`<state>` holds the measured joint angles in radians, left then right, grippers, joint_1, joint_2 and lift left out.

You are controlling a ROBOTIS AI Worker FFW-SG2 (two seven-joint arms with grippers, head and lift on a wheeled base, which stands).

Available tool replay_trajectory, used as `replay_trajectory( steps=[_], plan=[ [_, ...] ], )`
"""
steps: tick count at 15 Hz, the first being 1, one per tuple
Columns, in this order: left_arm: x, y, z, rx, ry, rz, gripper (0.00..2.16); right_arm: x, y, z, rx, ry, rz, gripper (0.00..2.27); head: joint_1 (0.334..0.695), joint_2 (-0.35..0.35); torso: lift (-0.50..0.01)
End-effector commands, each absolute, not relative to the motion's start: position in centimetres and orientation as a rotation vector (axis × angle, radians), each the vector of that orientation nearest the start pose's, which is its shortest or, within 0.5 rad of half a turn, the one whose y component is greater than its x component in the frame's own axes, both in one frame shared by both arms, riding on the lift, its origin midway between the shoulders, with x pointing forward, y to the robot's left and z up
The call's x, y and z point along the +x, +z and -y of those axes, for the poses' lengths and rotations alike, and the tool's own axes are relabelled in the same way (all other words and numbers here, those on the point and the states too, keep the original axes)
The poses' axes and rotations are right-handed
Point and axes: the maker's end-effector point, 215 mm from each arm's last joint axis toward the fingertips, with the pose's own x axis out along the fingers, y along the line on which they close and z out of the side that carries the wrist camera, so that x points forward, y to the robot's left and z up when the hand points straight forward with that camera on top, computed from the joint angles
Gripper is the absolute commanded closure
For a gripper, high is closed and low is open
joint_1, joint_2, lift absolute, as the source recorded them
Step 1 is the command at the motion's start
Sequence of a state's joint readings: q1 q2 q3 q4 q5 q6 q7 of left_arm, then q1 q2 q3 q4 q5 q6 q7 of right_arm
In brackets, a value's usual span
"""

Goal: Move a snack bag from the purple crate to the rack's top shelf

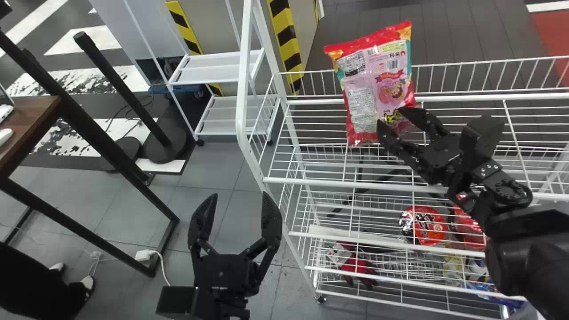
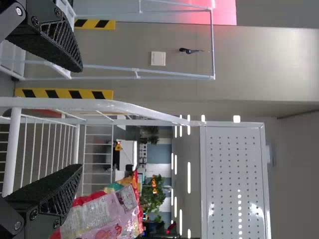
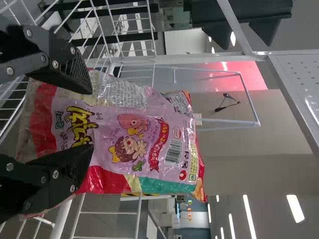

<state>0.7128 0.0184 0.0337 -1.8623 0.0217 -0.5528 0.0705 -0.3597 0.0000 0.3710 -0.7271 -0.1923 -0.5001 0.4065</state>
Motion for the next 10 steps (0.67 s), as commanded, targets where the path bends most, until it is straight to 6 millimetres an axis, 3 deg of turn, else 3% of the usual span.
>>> replay_trajectory(
  steps=[1,6,10],
  plan=[
    [35.0,-35.5,-26.4,0.01,0.093,0.131,0.14,58.2,-41.8,0.8,0.061,0.657,0.03,0.12,0.695,0.295,-0.012],
    [35.1,-36.3,-26.5,0.005,0.097,0.118,0.14,55.4,-39.5,-1.5,0.086,0.682,0.047,0.09,0.695,0.317,-0.012],
    [35.3,-36.3,-26.5,0.0,0.097,0.12,0.14,54.8,-36.5,-1.2,0.111,0.661,0.097,0.09,0.695,0.335,-0.012]
  ],
)
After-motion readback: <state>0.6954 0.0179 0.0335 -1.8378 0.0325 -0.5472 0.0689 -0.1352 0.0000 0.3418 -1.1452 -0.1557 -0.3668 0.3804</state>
